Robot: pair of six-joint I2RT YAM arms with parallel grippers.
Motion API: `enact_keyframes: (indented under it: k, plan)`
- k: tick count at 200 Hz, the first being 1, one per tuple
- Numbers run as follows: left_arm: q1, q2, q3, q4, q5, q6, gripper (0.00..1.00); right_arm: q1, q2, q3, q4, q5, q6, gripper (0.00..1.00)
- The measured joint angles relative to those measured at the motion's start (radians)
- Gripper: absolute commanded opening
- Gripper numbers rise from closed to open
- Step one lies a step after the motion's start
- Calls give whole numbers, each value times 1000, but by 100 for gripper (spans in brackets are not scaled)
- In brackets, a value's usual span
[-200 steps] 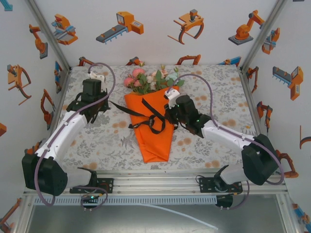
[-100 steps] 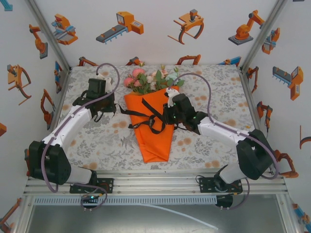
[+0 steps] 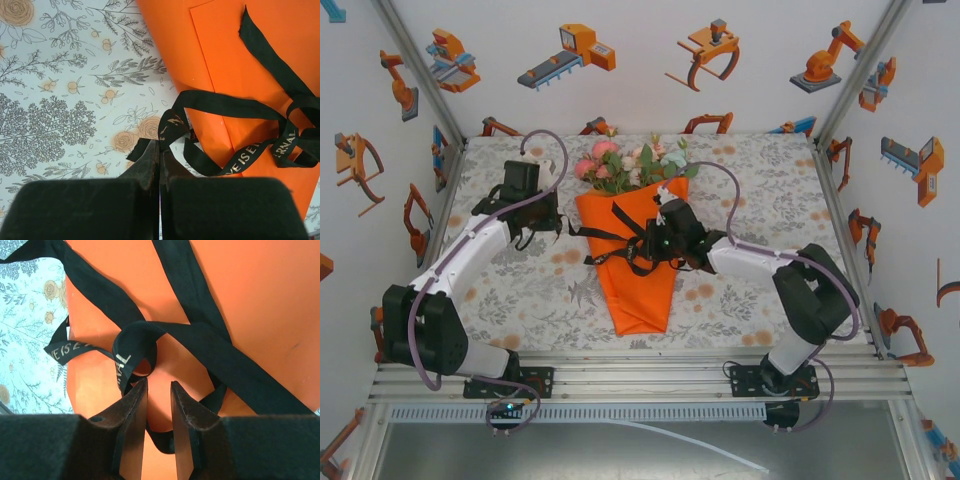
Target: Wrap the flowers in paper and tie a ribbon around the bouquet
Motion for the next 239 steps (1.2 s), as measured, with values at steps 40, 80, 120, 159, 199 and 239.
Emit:
enact_keyframes:
  k: [40, 80, 120, 159, 199, 239]
  plan:
    - [0, 0, 3, -2, 8, 0, 0, 0, 14, 15, 18, 0, 3, 29]
    - [0, 0, 5, -2, 13, 0, 0, 0, 27, 45, 29, -1, 4, 35]
    - [0, 0, 8, -1, 16, 0, 0, 0, 50, 63, 34, -3, 3, 35]
    - [0, 0, 9, -1, 20, 1, 0, 1, 95, 87, 31, 8, -6, 32]
    - [0, 2, 9, -1, 40, 2, 9, 8, 112, 95, 18, 23, -30, 0]
    - [0, 1, 9, 9, 48, 8, 41, 24, 58, 95, -41, 80, -61, 0]
